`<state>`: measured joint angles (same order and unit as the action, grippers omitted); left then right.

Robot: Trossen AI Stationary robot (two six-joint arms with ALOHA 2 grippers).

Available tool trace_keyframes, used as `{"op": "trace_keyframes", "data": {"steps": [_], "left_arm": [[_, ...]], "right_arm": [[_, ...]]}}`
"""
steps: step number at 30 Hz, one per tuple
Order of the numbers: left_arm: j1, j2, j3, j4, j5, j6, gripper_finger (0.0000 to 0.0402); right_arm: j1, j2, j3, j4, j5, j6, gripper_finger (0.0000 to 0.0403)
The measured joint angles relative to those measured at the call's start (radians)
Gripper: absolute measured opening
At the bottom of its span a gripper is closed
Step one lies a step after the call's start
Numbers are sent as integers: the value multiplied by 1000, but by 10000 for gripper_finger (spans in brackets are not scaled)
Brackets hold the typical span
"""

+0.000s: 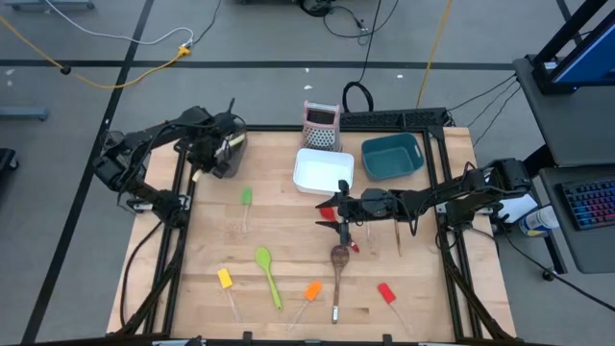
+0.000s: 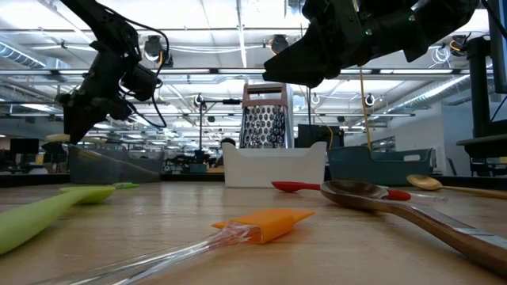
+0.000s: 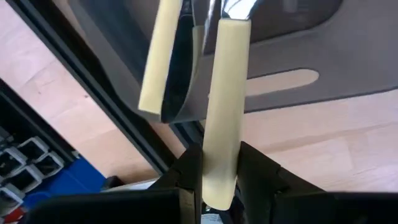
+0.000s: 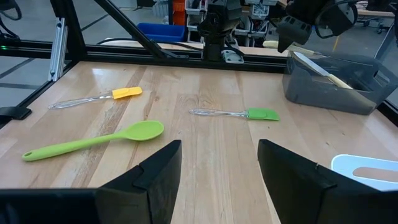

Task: Pick & Place Kitchen Items
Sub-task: Put the yellow knife into the black bin

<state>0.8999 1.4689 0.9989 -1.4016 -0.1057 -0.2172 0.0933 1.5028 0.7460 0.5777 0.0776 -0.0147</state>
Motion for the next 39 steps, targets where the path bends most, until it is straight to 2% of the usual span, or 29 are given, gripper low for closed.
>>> {"op": "trace_keyframes", "data": {"steps": [13,18,22,27,35,39], "left_arm": [[60,0,1,92,12,32,67],[59,0,55,-27,26,76,67],[59,4,149,-152,44,20,67],[64,67,250,-165,203,-30,67],[52,292,342,-169,224,-22,67],[52,328,355,-172,245,13,67]], "right_arm": [[0,0,0,0,0,-16,208],[0,0,0,0,0,-32,208],[-1,0,0,0,0,-35,208],[-1,0,0,1,0,-35,208],[-1,0,0,0,0,-35,208],[-1,0,0,0,0,-37,208]]}}
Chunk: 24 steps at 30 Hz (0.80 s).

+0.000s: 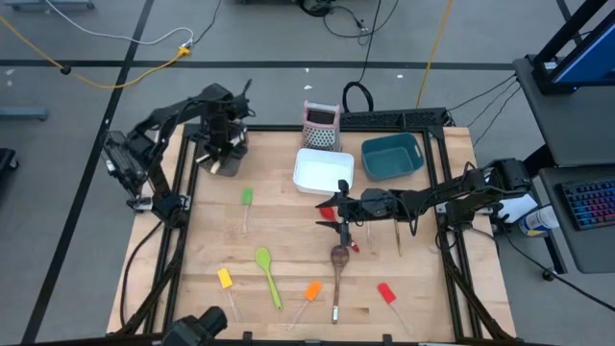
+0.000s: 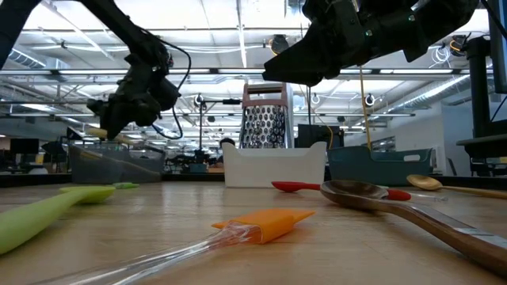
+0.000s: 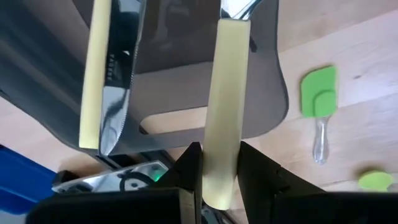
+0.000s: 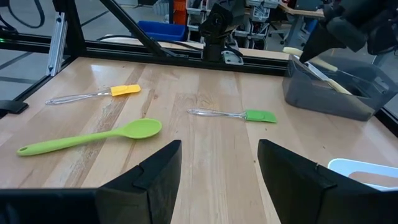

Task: Pick & Place Kitchen Items
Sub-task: Put the yellow knife into the black bin

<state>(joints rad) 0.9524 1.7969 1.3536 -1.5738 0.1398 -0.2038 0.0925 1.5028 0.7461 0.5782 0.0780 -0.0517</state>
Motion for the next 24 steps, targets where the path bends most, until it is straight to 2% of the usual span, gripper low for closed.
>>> {"op": "trace_keyframes", "data": {"steps": [19,24], "left_arm": [[70,-7,-33,3,1,-37,67],[98,-8,-34,3,-35,-21,67]], "right_arm": [[0,0,0,0,0,-20,208],[0,0,0,0,0,-20,208]]}}
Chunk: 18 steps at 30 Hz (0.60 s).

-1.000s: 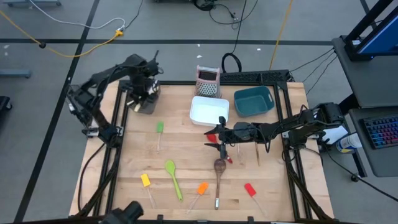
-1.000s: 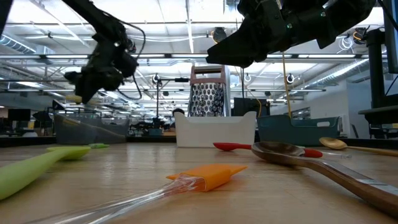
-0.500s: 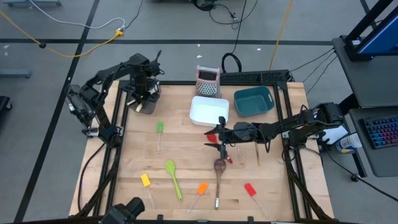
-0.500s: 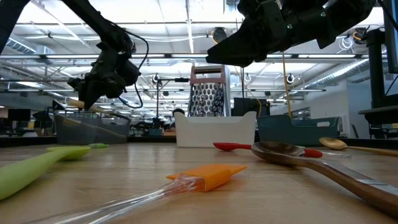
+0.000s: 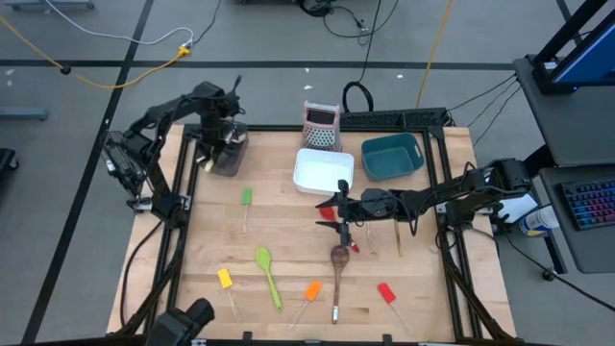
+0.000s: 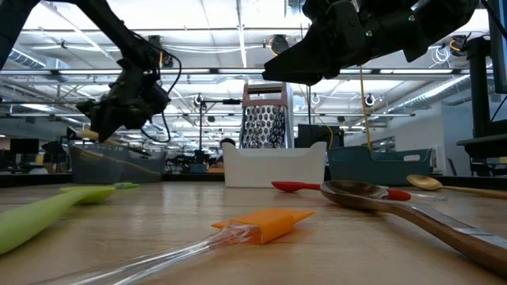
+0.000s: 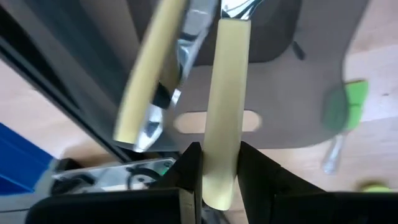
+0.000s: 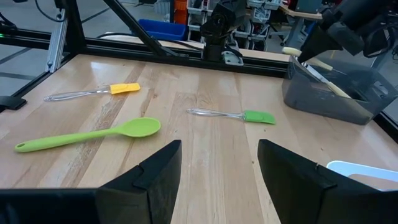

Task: Pick & Place Kitchen Items
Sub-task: Put the yellow knife into the black bin

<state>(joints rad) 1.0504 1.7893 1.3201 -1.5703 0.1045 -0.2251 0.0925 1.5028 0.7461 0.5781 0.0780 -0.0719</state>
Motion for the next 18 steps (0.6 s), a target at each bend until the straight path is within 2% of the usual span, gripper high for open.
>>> {"op": "trace_keyframes", "data": {"steps": [4,13,18], "left_arm": [[17,0,0,1,-57,34,71],[14,0,0,21,-64,67,108],[14,0,0,39,-73,66,114]], "right_arm": [[0,0,0,0,0,0,208],[0,0,0,0,0,0,208],[0,0,0,0,0,7,208]]}}
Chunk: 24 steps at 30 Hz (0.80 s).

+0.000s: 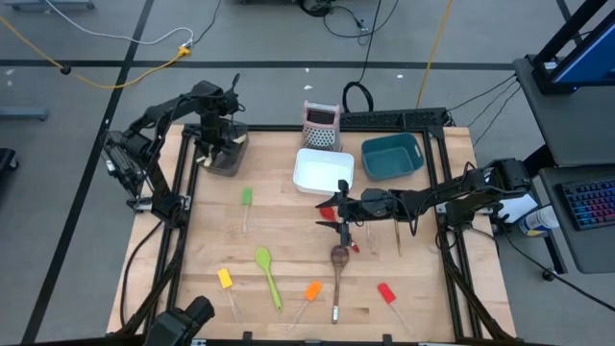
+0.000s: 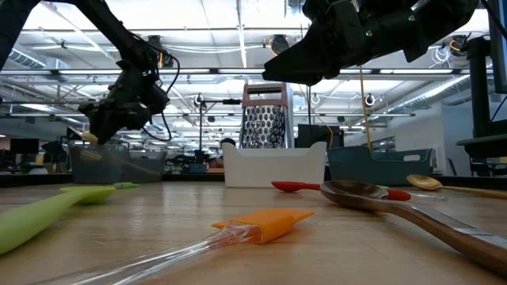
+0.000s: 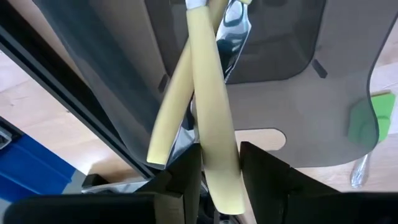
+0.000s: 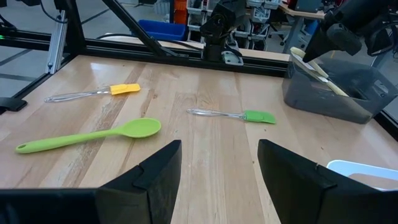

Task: Pick & Place Kitchen Items
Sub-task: Put the yellow knife into the black bin

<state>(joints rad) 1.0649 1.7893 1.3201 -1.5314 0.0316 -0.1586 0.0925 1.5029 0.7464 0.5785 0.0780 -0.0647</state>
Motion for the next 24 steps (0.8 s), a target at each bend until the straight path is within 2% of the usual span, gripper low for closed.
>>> {"op": "trace_keyframes", "data": {"steps": [24], "left_arm": [[0,0,0,78,-35,1,115]], "right_arm": [[0,0,0,0,0,1,208]]}}
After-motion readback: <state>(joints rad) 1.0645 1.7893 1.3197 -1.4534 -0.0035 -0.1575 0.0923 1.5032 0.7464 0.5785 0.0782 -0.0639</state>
